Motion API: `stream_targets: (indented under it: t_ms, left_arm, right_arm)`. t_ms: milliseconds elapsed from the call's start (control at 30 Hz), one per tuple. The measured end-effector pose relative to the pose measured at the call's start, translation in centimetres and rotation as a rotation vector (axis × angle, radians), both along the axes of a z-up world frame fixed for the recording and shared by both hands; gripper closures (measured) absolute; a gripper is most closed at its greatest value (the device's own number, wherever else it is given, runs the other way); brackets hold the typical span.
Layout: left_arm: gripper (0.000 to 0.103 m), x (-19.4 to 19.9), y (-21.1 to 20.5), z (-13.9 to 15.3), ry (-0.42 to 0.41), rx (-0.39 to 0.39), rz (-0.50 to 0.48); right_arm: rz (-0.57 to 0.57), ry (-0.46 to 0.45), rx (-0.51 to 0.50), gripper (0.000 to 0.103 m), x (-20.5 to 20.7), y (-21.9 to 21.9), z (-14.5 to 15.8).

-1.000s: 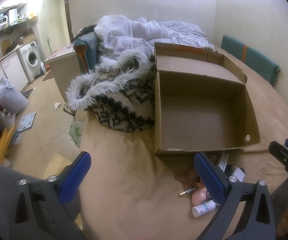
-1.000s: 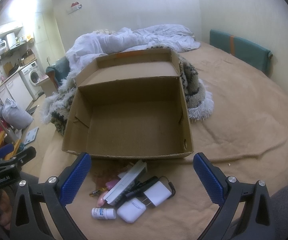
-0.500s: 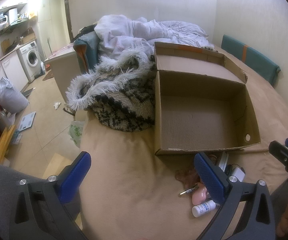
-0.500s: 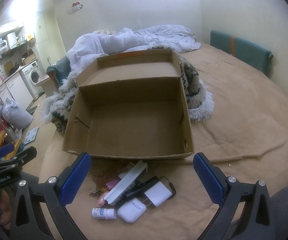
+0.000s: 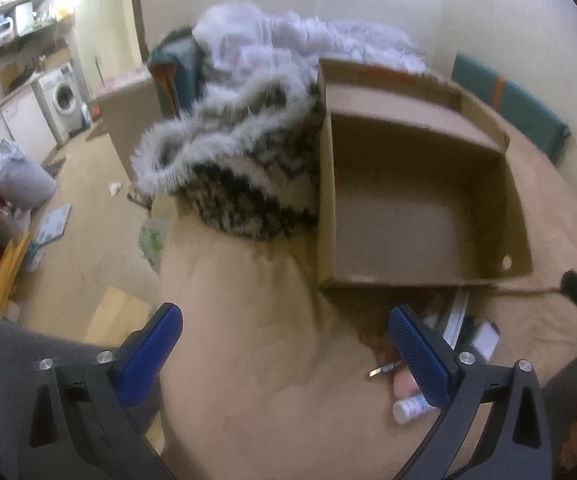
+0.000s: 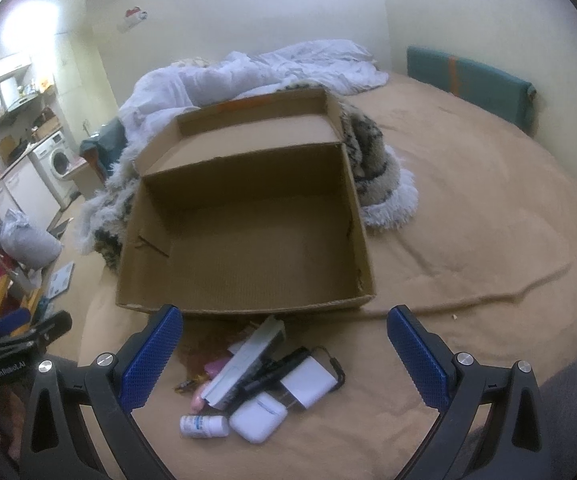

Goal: Organize rigid objects
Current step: 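Grasp the white pill bottle with the left tool while the right tool grasps the white earbud case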

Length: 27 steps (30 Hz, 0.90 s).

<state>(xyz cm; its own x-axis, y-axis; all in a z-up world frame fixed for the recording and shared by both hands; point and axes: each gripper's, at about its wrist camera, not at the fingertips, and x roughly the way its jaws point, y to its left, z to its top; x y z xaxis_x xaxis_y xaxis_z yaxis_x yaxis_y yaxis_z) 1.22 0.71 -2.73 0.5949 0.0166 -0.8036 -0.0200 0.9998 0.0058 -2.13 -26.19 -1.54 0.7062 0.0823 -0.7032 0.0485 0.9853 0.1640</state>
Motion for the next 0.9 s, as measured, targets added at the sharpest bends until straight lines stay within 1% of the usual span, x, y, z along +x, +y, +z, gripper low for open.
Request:
stream_targets:
  t_ms: [33,67,100,233,300,367,433,467,500,633,667,700,733,800,833,900]
  left_arm:
    - [0.000,0.2,-0.2,-0.7,0.040,0.009,0.002]
    - [0.000,0.2,-0.4,-1.3,0.081,-0.004,0.003]
    - [0.000,0.2,-0.6,-1.9,0.110,-0.025,0.002]
    - [0.000,-0.4,-3.5,-5.0,0.287,-0.128,-0.028]
    - [0.001,-0.6,-5.2,-6.3,0.343,-0.152,-0.040]
    - [0.001,-0.8,-6.8,-7.7,0.383,-0.162,-0.055]
    - [0.003,-0.7,-8.3,-8.9,0.410,-0.143,-0.067]
    - [0.008,-0.7,-8.8,-9.3,0.422,-0.134,-0.070]
    - [0.011,-0.6,-9.4,-9.8,0.432,-0.131,-0.075]
    - [0.012,-0.7,-11.0,-11.1,0.446,-0.097,-0.096]
    - [0.014,-0.7,-11.1,-11.2,0.446,-0.099,-0.102]
    - [0.023,-0.7,-11.2,-11.5,0.444,-0.098,-0.104]
    - [0.029,-0.6,-11.1,-11.8,0.451,-0.095,-0.101]
    - [0.051,-0.5,-11.0,-12.4,0.463,-0.134,-0.103]
    - [0.054,-0.5,-10.8,-12.5,0.468,-0.144,-0.105]
    - [0.055,-0.5,-10.6,-12.6,0.465,-0.151,-0.106]
  right_arm:
    - [-0.006,0.007,0.000,0.000,0.0,-0.3,0.0]
    - [-0.013,0.015,0.000,0.000,0.0,-0.5,-0.1]
    - [-0.022,0.022,0.004,0.000,0.1,-0.7,-0.3]
    - [-0.050,0.063,0.026,0.000,0.3,-1.8,-0.9]
    - [-0.061,0.084,0.043,0.000,0.5,-2.3,-1.2]
    - [-0.069,0.099,0.064,0.000,0.6,-2.8,-1.5]
    - [-0.073,0.115,0.085,0.000,0.7,-3.1,-1.8]
    - [-0.074,0.121,0.090,0.000,0.7,-3.1,-1.8]
    - [-0.074,0.124,0.093,0.000,0.7,-3.2,-1.8]
    - [-0.066,0.123,0.113,0.000,0.7,-3.4,-1.7]
    - [-0.066,0.125,0.118,0.000,0.7,-3.5,-1.7]
    - [-0.067,0.129,0.124,0.000,0.7,-3.6,-1.8]
    - [-0.069,0.132,0.128,0.000,0.8,-3.7,-1.8]
    - [-0.071,0.134,0.131,0.000,0.9,-3.7,-1.9]
    - [-0.070,0.134,0.131,0.000,0.9,-3.7,-1.9]
    - [-0.067,0.138,0.134,0.000,0.9,-3.8,-2.0]
